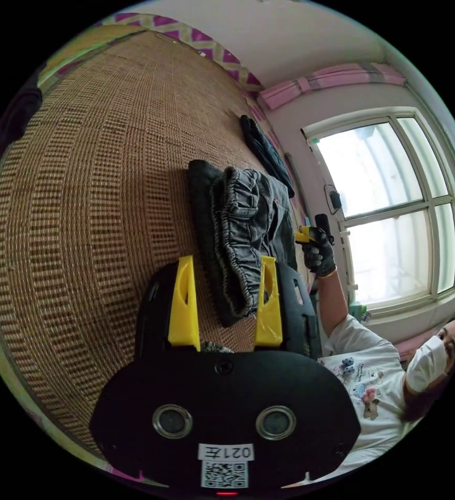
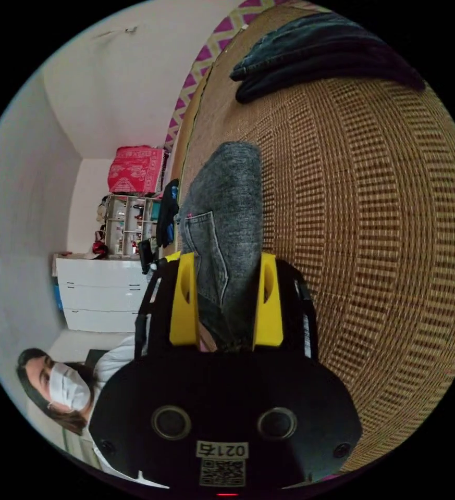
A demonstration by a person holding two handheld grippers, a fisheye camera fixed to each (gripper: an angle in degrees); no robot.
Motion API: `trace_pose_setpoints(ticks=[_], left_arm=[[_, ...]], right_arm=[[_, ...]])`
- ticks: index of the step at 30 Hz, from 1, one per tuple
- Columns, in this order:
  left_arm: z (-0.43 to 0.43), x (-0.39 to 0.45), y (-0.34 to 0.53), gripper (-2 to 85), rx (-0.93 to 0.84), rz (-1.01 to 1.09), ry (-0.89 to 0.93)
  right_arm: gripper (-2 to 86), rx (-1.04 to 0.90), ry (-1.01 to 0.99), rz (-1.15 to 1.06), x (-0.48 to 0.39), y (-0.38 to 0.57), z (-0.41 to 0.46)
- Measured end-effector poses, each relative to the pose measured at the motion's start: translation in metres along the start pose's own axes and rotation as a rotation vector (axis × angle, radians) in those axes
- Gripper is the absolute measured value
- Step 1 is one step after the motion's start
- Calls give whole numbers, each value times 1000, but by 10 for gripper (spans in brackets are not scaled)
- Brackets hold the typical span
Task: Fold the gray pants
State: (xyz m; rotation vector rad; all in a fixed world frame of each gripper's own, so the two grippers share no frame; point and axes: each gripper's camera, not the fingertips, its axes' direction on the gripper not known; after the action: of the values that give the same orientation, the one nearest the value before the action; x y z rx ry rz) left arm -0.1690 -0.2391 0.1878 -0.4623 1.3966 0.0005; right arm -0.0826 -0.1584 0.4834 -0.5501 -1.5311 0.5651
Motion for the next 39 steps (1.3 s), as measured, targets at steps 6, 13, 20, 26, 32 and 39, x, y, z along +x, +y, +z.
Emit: trace_pose_setpoints(ticks=[6,13,20,26,32,39], left_arm=[[-7,2,-4,109,-25,7,-17],[-28,-6,13,54,70,-1,101],[-119,24,48,48,204,92,105],[-273,13,81,48,436,108,-29],[-392,-32,113,49,613,-29,-205],[-424,-127,149,55,761,-298,-215]], right_arm=[[97,-14,107,-20,-2,-30,20],[68,15,80,-67,-21,-35,21],[62,-57,156,-371,-178,-69,52],[62,-143,73,-549,-327,-167,179],[61,-251,58,-638,-456,-256,361],[80,-200,270,-731,-540,-296,535]])
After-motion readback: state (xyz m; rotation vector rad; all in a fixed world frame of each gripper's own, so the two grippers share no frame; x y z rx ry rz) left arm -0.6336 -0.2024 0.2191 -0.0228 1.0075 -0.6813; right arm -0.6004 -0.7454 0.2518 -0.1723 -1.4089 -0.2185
